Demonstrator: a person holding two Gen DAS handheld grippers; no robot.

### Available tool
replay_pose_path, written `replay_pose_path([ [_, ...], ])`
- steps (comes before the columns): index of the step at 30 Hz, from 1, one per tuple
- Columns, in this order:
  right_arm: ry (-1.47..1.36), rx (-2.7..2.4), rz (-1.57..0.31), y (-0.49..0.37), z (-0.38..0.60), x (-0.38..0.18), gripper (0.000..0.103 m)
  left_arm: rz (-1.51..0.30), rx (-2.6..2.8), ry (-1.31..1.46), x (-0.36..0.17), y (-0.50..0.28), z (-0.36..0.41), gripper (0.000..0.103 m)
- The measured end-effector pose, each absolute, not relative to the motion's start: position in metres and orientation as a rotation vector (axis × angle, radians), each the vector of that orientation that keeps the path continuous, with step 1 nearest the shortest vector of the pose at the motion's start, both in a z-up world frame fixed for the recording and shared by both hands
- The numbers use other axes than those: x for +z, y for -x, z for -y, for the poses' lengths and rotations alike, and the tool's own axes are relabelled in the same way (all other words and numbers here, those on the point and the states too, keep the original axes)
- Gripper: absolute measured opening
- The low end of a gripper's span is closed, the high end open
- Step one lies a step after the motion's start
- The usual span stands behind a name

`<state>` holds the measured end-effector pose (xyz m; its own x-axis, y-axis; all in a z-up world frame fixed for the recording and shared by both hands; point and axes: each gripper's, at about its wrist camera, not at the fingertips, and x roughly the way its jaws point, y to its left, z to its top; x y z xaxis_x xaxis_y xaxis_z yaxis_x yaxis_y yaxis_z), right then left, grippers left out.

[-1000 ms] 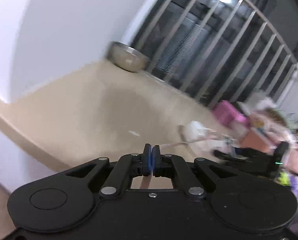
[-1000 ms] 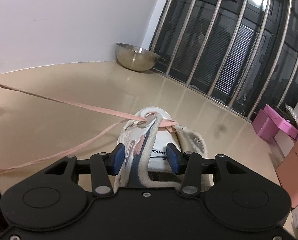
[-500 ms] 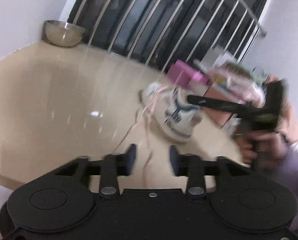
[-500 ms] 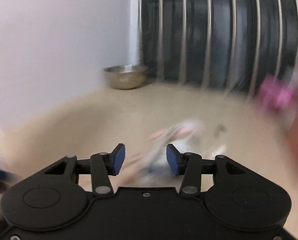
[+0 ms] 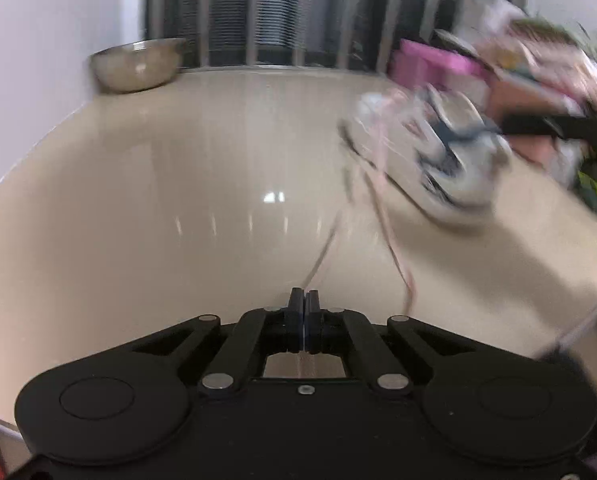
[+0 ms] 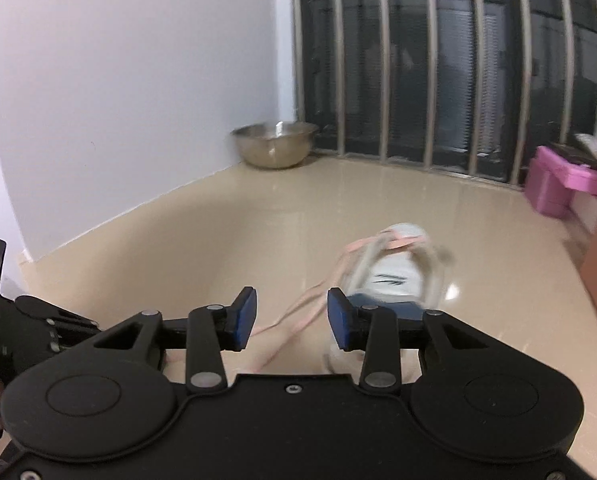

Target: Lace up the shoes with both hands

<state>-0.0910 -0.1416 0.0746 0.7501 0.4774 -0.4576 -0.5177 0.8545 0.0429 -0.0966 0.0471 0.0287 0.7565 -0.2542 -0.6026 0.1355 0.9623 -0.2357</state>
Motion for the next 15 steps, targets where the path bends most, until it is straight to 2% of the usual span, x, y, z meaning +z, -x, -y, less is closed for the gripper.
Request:
replay_pose_path([
  [3, 0.063, 0.456, -0.38, 0.098, 0.165, 0.089, 0.042, -0.544, -0.401, 0.552, 0.086, 0.086, -0.057, 0.0],
  [6, 0.026, 0.343, -0.267, 0.101, 0.195, 0.113, 0.046, -0.366, -0.612, 0.761, 0.133, 0.089, -0.026, 0.0],
  [9, 0.007, 0.254, -0.195, 0.102, 0.225, 0.132, 0.052, -0.252, -0.643, 0.774, 0.128, 0.095, 0.026, 0.001],
  [12, 0.026, 0.164, -0.181, 0.106, 0.246, 0.136, 0.054, -0.378, -0.64, 0.637, 0.091, 0.084, 0.081, 0.001],
  [14, 0.027, 0.132, -0.199, 0.109, 0.257, 0.13, 0.055, -0.556, -0.659, 0.532, 0.062, 0.073, 0.109, 0.021],
  [15, 0.026, 0.121, -0.211, 0.112, 0.261, 0.126, 0.055, -0.603, -0.668, 0.48, 0.054, 0.074, 0.114, 0.045],
])
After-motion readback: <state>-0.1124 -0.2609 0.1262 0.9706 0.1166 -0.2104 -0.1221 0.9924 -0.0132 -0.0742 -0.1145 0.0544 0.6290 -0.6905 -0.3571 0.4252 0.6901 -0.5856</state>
